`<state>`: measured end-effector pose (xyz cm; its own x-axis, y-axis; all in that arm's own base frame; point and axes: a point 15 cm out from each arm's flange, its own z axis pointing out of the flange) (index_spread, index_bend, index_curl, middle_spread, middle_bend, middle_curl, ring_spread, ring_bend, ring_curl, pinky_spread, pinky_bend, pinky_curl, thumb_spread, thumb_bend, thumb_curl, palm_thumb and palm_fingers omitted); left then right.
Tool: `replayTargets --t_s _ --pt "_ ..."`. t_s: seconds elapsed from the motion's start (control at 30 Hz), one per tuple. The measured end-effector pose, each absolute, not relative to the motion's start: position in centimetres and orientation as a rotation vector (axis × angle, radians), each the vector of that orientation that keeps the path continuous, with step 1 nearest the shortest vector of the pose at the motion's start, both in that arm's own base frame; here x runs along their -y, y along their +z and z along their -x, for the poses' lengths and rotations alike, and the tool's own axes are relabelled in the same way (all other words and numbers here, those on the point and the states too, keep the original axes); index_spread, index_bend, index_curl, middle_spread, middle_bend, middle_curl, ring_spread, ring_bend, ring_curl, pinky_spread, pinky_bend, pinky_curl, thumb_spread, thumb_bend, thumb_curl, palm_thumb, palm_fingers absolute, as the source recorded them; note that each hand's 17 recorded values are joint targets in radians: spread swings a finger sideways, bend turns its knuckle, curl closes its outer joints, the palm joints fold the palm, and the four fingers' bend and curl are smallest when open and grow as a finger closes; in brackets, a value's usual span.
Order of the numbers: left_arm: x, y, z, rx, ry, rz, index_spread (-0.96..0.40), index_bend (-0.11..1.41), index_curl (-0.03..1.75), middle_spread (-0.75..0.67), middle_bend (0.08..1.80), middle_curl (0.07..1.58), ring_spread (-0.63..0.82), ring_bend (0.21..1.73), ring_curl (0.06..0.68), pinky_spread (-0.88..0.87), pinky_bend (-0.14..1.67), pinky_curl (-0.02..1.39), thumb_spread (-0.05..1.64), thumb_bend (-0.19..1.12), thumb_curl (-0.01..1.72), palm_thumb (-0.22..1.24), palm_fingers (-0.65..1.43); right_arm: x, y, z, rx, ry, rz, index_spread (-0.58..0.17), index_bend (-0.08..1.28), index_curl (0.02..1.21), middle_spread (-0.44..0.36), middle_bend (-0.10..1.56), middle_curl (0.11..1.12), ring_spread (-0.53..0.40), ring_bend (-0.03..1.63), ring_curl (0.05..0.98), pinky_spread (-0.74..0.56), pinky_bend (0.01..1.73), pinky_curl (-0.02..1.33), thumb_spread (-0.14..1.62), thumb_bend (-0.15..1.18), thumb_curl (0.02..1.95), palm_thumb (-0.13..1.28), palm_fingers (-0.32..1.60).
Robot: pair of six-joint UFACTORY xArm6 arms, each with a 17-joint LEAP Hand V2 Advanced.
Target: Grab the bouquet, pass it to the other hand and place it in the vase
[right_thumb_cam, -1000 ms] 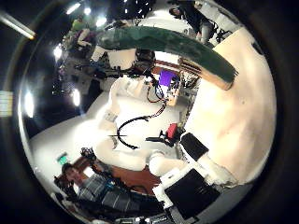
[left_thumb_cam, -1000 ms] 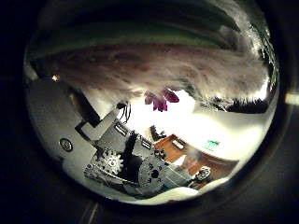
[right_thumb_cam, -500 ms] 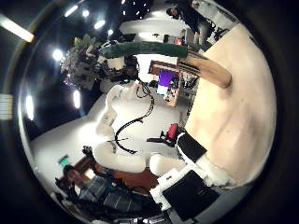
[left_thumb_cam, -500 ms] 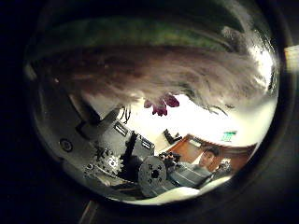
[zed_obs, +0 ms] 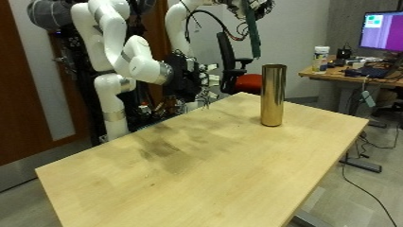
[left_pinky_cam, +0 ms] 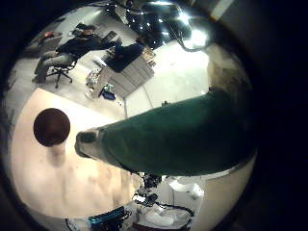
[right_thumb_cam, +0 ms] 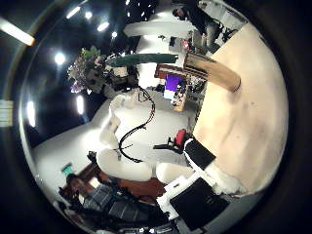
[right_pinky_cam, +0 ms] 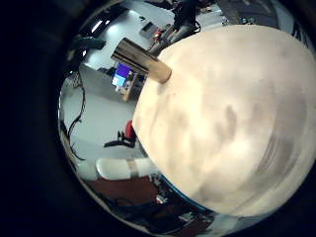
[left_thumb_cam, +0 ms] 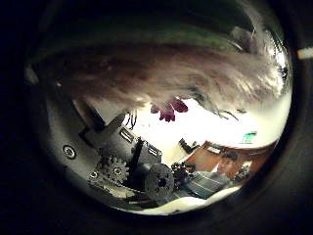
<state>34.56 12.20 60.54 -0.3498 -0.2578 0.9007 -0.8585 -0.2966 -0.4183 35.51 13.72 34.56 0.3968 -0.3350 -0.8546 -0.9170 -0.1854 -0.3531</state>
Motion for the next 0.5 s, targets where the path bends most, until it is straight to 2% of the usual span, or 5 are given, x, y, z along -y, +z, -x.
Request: replayTargets --t_s 0.5 --pt "-14.8 59.1 -35.8 1.424 1.695 -1.436 -0.68 0.79 1.16 -0.50 1.17 0.98 -0.39 1.45 0.599 -0.64 1.04 0.62 0.02 -0.02 0.89 1.10 1.12 -13.7 33.4 -35.9 -1.119 0.815 1.722 -0.293 0.15 0.25 0.214 0.18 0.28 0.254 0.44 0.254 0.42 0.44 0.33 0.95 -0.03 0.41 0.77 -0.01"
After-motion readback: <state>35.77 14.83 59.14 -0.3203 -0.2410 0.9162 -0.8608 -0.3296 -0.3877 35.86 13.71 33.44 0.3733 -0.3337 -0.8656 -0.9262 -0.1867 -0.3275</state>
